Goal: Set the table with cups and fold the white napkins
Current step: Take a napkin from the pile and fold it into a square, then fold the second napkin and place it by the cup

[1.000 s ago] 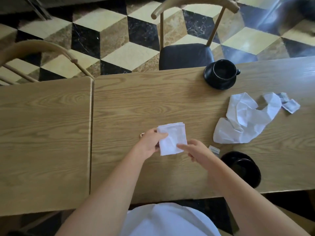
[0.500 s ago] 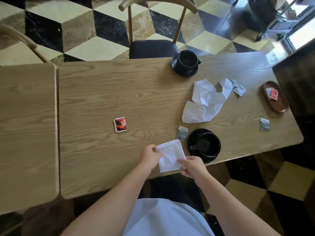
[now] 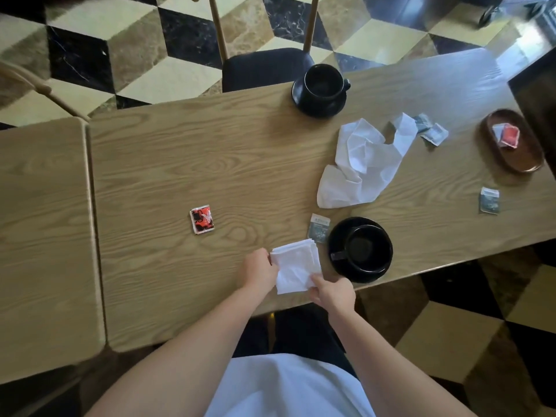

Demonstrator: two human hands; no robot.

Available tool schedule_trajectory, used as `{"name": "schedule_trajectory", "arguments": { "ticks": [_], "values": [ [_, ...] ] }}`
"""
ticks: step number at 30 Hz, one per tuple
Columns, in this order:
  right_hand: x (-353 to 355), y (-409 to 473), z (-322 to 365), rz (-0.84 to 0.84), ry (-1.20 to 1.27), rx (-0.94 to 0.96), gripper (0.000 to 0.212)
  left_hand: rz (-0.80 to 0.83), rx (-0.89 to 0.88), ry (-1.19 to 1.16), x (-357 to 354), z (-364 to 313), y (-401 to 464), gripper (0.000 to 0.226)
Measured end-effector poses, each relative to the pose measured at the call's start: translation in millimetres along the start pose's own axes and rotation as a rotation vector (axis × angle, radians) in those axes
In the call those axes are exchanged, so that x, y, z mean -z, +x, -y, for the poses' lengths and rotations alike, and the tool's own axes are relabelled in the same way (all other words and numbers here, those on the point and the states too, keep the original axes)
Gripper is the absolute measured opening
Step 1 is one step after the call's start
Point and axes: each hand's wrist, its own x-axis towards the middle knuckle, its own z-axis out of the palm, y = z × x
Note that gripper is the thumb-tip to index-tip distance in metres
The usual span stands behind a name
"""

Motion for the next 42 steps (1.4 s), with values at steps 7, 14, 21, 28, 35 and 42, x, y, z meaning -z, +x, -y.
{"name": "schedule_trajectory", "arguments": {
  "ticks": [7,14,21,28,35,42],
  "values": [
    [35.7,-10.5,30.0,0.283,-0.547,0.143,0.032,-0.116,-0.224,0.301,20.8,-60.4,-3.6,0.030],
    [85.4,6.5,126.3,0.323,-0.172,0.248,0.020,0.146,-0.123,-0.261,30.1,-177.4,31.9,0.007],
    [95.5,70.9,204.0,0.182,0.125,0.290,0.010,-0.104,-0.022,-0.359,14.7,-234.8,66.4,0.031],
    [100.2,106.1,242.6,0.135,0.183,0.287,0.021,-0.102,-0.059,-0.202,8.1,-267.6,108.6,0.022],
    [95.8,94.5,248.1,0.299,0.092,0.080,0.044,0.025,-0.052,-0.624,25.8,-268.6,85.6,0.003],
    [93.4,44.8,265.3,0.453,0.397,0.012,0.066,0.123,-0.095,-1.066,84.2,-235.7,6.5,0.044]
  ]
}}
